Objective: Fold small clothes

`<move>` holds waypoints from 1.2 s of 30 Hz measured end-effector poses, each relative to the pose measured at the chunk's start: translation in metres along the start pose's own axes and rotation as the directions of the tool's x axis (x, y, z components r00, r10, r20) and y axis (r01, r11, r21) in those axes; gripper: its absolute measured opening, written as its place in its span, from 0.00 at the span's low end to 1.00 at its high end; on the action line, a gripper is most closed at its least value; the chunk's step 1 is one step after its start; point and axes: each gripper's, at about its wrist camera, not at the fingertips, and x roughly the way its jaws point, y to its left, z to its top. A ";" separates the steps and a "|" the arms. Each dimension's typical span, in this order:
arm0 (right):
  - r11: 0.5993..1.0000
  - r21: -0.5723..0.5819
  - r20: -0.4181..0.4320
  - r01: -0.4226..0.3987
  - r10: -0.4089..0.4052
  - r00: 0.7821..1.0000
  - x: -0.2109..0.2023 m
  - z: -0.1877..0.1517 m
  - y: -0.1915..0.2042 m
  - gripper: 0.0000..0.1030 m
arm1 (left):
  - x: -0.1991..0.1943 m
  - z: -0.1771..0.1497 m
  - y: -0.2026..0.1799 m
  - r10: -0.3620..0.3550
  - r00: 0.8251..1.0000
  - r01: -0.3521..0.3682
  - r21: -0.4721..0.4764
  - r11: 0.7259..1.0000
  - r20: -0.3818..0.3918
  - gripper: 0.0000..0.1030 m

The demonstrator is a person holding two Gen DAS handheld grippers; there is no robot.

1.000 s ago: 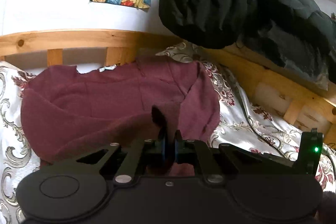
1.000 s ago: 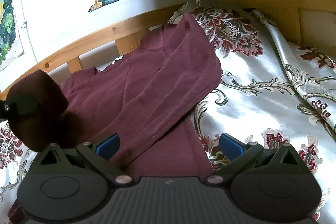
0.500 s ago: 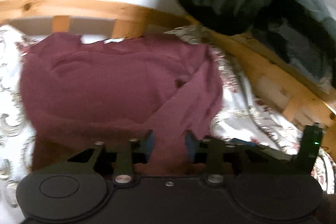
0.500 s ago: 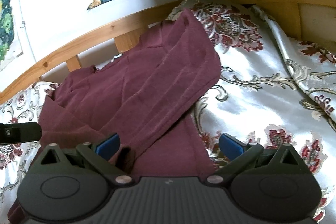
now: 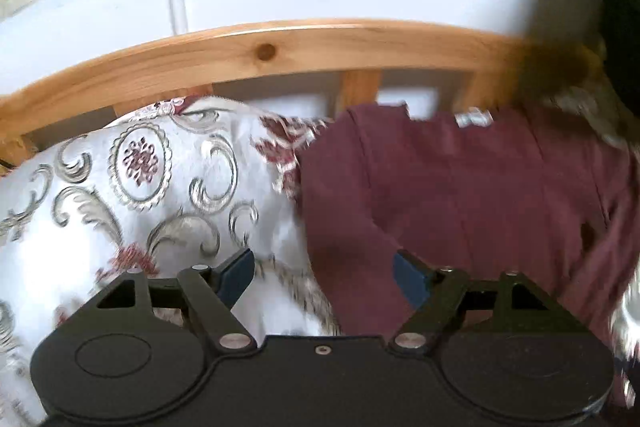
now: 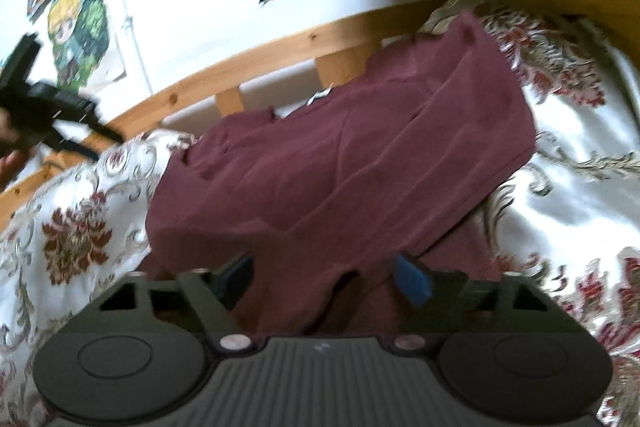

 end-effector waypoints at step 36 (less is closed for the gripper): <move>0.985 0.148 0.031 0.088 -0.094 0.995 0.007 0.003 -0.043 0.12 | 0.071 -0.020 0.016 -0.055 0.979 0.086 -0.151 0.985 0.196 0.58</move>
